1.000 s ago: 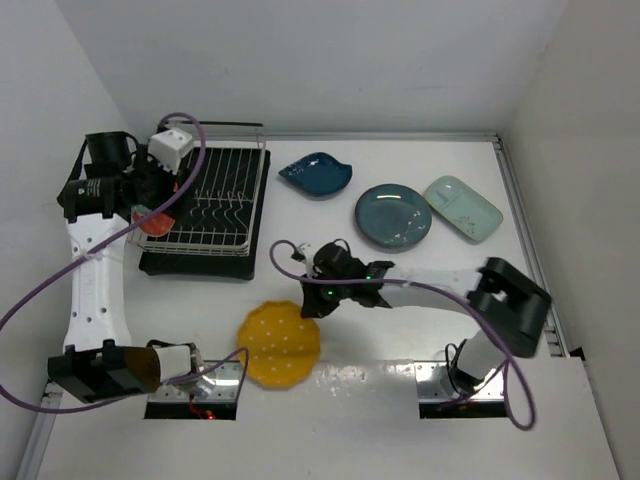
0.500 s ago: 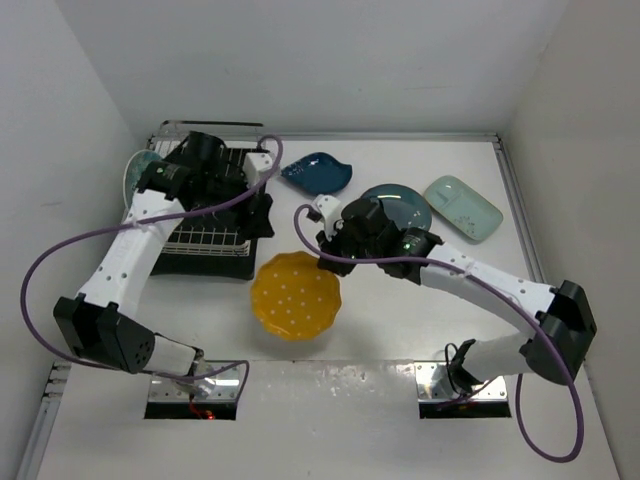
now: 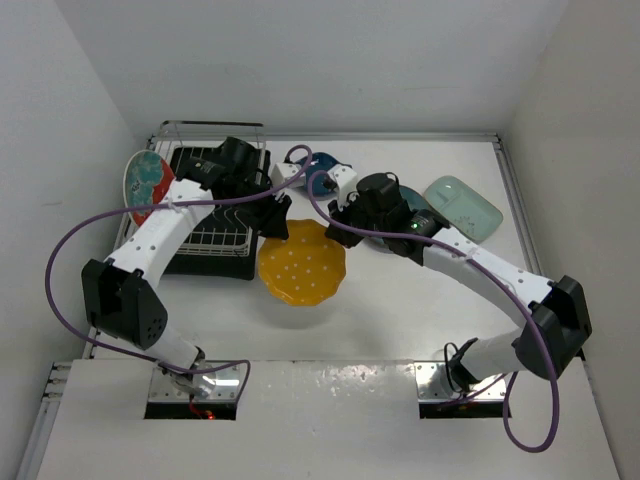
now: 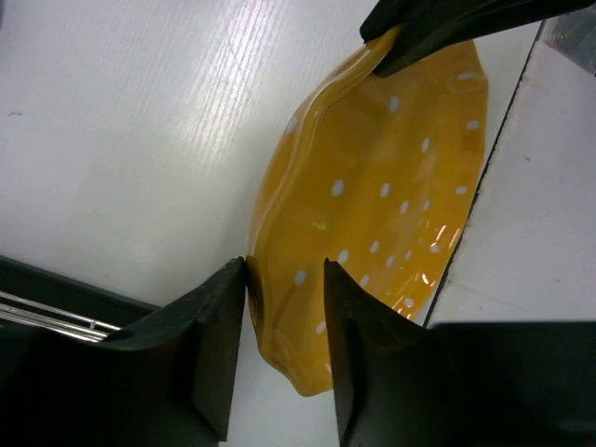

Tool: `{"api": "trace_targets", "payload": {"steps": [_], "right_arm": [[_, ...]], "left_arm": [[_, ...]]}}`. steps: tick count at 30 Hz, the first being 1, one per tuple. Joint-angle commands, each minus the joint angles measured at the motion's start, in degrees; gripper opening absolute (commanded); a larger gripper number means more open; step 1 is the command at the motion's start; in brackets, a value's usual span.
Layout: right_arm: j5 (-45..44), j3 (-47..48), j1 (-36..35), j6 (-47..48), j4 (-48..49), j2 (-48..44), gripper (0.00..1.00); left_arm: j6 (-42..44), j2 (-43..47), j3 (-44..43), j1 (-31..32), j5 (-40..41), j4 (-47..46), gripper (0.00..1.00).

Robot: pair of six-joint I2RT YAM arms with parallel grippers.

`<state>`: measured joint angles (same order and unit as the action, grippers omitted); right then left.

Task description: Load the plates into the dish rack

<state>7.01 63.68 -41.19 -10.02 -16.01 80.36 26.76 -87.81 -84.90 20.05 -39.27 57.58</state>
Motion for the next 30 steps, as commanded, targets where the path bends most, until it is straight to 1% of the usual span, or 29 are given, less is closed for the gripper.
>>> {"api": "trace_targets", "payload": {"steps": [1,5,6,7,8,9,10,11,15,18,19,20,21,22,23,24,25,27,28,29,30], "right_arm": [[4.4,4.3,1.8,-2.6,13.3,-2.0,0.00],[8.1,4.3,3.5,-3.2,15.4,-2.5,0.00],[8.3,3.7,4.2,-3.5,15.6,-2.7,0.00],[8.6,3.6,4.2,-3.7,15.6,-2.7,0.00],[9.1,3.5,4.3,-4.0,17.8,-2.9,0.00],[9.3,3.1,5.4,-4.4,18.0,-2.9,0.00],[9.7,3.0,5.7,-4.7,18.3,-2.8,0.00],[10.1,2.9,5.9,-5.2,18.8,-2.8,0.00],[12.1,2.2,7.9,-6.6,20.8,-2.7,0.00],[12.3,2.3,8.6,-6.9,20.6,-2.0,0.01],[12.4,3.5,8.7,-7.0,20.1,-1.3,0.12],[12.3,4.0,9.1,-7.0,19.4,-0.6,0.29],[11.7,4.5,9.5,-7.1,17.2,-0.1,0.62],[10.8,6.4,9.5,-7.5,16.5,0.7,0.72],[10.5,7.1,9.8,-7.8,16.2,1.3,0.79],[10.0,7.4,10.1,-8.1,14.3,1.5,0.96],[8.4,8.0,10.2,-8.8,14.2,1.7,1.00],[7.1,8.0,10.3,-9.2,14.3,1.6,1.00],[4.4,8.0,10.3,-9.3,14.7,1.4,1.00],[3.6,7.3,10.3,-9.9,15.0,1.1,1.00],[1.7,7.0,10.3,-10.1,15.0,0.8,1.00]], "left_arm": [[0.4,-1.2,-0.4,0.6,-1.0,-0.5,0.40],[-0.1,-3.1,-1.7,0.1,-1.0,-1.1,0.28],[-0.1,-3.1,-2.2,0.1,-1.0,-1.1,0.20],[-0.7,-3.9,-2.2,-0.5,-1.6,-1.1,0.16],[-0.7,-3.9,-2.8,-0.5,-2.2,-1.1,0.13],[-1.3,-4.6,-3.4,-1.1,-3.7,-1.1,0.05],[-1.3,-5.2,-3.4,-1.6,-4.4,-1.1,0.01],[-1.3,-5.2,-4.0,-1.6,-4.9,-1.1,0.00],[-1.9,-6.2,-4.7,-2.7,-6.5,-1.1,0.00],[-3.1,-6.8,-8.2,-3.8,-5.9,-1.1,0.00],[-3.9,-6.8,-9.7,-3.8,-5.9,-1.1,0.00],[-5.0,-7.5,-11.4,-4.7,-4.9,-1.1,0.00],[-7.0,-8.1,-13.3,-5.2,-4.2,-1.1,0.00],[-7.8,-8.1,-17.4,-5.7,-2.2,-1.6,0.00],[-8.4,-8.1,-19.6,-6.7,-1.1,-1.6,0.00],[-9.6,-8.7,-21.7,-7.2,0.0,-1.6,0.00],[-10.1,-8.7,-25.9,-8.4,2.4,-1.6,0.00],[-11.6,-8.7,-29.8,-10.2,5.0,-1.6,0.00],[-13.1,-8.7,-31.6,-11.2,6.7,-1.6,0.00],[-13.9,-8.7,-34.9,-13.0,12.3,-1.6,0.00],[-14.5,-8.7,-36.3,-13.8,16.4,-1.6,0.00]]}}
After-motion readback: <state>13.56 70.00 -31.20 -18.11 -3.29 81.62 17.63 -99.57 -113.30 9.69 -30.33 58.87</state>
